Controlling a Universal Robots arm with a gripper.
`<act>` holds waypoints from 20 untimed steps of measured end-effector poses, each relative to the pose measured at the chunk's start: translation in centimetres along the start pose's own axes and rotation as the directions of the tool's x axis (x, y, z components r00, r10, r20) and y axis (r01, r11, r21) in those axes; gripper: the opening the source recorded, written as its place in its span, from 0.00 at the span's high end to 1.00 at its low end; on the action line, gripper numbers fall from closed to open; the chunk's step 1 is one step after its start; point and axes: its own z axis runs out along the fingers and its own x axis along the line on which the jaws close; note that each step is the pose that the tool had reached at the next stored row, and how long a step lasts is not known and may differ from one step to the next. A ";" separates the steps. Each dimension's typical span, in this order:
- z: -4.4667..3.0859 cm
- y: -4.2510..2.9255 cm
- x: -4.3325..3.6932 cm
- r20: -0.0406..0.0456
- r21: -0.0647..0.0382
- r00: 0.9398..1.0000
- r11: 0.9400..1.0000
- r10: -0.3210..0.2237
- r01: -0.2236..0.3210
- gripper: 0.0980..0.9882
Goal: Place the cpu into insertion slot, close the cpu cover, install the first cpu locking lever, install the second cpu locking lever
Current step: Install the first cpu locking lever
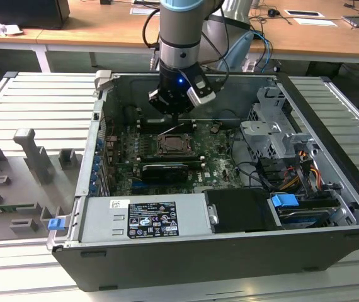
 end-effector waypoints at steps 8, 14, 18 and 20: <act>0.45 -0.03 -0.53 0.000 -0.004 1.000 1.000 0.000 0.000 0.99; 1.34 -0.14 -0.84 0.000 -0.002 1.000 1.000 0.000 0.000 0.99; 1.97 -0.22 -1.10 0.000 0.000 1.000 1.000 0.000 0.000 0.99; 2.11 -0.24 -1.11 0.000 0.001 1.000 1.000 0.000 0.000 0.99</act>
